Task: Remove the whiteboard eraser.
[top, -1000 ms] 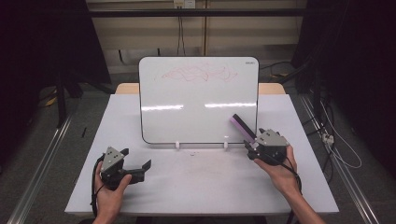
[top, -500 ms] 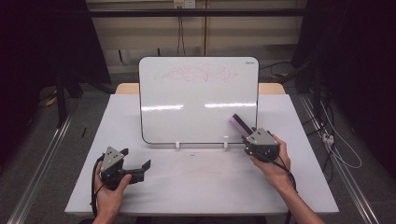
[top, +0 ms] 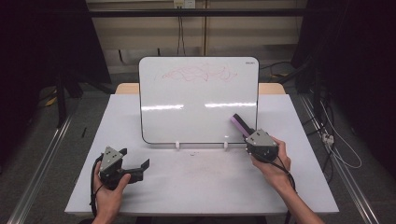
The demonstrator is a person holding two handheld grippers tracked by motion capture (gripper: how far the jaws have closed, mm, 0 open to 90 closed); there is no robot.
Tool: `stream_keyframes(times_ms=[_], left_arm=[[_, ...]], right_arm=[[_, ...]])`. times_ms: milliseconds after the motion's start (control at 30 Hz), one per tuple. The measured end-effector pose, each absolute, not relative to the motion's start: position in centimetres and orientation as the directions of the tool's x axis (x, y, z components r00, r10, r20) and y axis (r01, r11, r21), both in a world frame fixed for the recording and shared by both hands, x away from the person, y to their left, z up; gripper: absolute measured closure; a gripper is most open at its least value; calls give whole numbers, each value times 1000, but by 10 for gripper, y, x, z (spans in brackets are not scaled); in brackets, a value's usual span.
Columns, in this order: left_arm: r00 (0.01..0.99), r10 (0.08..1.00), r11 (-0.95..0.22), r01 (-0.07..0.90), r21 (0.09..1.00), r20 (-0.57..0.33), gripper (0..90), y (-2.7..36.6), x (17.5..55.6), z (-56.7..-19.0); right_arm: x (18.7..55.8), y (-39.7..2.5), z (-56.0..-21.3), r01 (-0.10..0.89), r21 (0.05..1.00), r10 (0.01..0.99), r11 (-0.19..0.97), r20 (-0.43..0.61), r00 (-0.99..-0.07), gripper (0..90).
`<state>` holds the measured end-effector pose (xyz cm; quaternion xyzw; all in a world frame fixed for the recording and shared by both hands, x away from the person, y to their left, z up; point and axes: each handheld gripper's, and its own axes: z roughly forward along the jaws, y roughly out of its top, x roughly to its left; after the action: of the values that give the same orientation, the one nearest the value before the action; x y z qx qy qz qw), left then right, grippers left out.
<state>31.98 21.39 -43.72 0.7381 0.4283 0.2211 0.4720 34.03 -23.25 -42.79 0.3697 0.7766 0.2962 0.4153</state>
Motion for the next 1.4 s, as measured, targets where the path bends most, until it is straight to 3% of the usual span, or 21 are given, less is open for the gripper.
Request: stream_keyframes(times_ms=[300, 600, 633, 800, 1067, 1400], left_arm=[[533, 842, -186, 426, 885, -80, 52, 215, 320, -438], [540, 834, -159, 433, 887, -114, 55, 213, 320, -437], [539, 835, -161, 435, 886, -113, 55, 213, 321, -437], [546, 832, -182, 434, 883, -97, 47, 213, 322, -435], [568, 822, -209, 373, 904, -44, 45, 200, 327, -431], [623, 777, -150, 328, 933, -94, 50, 171, 331, -422]], right_arm=[[334, -232, -421, 292, 796, 825, 531, -407, -391, 649], [329, -232, -417, 257, 862, 856, 438, -312, -413, 649], [329, -232, -418, 267, 880, 867, 393, -259, -425, 649], [328, -229, -418, 260, 908, 879, 329, -195, -434, 648], [327, -218, -418, 269, 931, 878, 248, -99, -468, 648], [330, -196, -423, 291, 935, 854, 205, -25, -520, 648]])
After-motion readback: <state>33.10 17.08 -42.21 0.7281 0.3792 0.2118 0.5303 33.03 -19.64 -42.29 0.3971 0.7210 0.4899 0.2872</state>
